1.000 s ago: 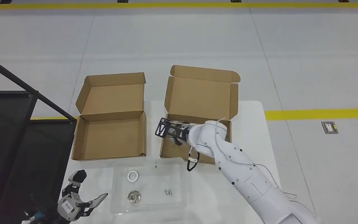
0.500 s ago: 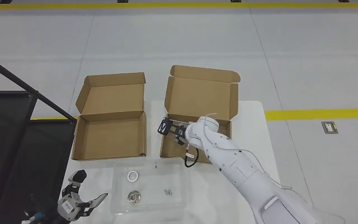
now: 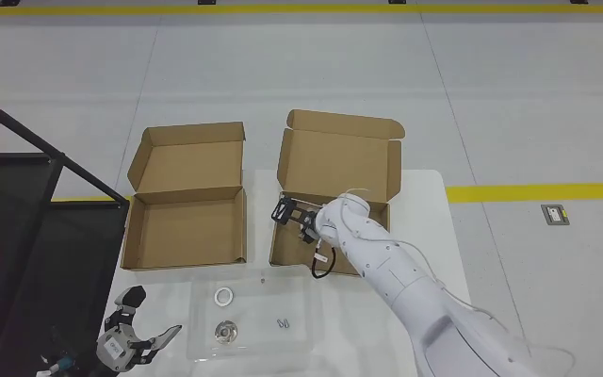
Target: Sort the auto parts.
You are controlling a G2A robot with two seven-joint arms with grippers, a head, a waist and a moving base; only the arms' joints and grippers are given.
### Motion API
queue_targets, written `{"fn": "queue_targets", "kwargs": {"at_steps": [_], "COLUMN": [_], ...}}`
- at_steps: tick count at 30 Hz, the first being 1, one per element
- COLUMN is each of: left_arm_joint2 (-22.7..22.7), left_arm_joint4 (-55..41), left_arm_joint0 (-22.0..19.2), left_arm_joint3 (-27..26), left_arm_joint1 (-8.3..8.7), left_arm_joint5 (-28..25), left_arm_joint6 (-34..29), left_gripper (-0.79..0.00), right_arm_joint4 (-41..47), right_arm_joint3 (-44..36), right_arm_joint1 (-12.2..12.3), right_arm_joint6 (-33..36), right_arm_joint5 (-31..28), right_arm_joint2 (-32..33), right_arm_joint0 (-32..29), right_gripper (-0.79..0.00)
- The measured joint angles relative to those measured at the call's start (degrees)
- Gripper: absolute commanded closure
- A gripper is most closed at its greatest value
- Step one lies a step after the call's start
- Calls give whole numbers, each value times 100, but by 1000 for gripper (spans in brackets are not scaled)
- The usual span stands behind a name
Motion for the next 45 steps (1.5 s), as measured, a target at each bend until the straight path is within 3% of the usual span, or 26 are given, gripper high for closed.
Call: {"fn": "queue_targets", "kwargs": {"at_steps": [10, 18, 24, 28, 31, 36, 45], "left_arm_joint2": [0, 0, 0, 0, 0, 0, 9], "left_arm_joint4": [0, 0, 0, 0, 0, 0, -17], "left_arm_joint0": [0, 0, 0, 0, 0, 0, -10], "left_arm_joint3": [0, 0, 0, 0, 0, 0, -11], "left_arm_joint1": [0, 0, 0, 0, 0, 0, -2], "left_arm_joint5": [0, 0, 0, 0, 0, 0, 32], "left_arm_joint6": [0, 0, 0, 0, 0, 0, -30], "left_gripper": [-785, -785, -785, -785, -785, -785, -785], "right_arm_joint4": [-61, -425, -1058, -1518, -1564, -1558, -1859], "right_arm_joint3": [107, -622, -2308, -4234, -5228, -4815, -4952], "right_arm_joint1": [-78, 157, 632, 1040, 1124, 1116, 1149], "right_arm_joint6": [-455, -1178, -1412, -733, -306, -478, -764], "right_arm_joint5": [101, 118, 53, -231, -419, -365, -451], "right_arm_joint2": [24, 166, 534, 1024, 1154, 1140, 1081], "right_arm_joint0": [101, -85, -800, -1789, -2209, -2060, -2194], "right_gripper": [-785, -785, -785, -785, -785, -785, -785]}}
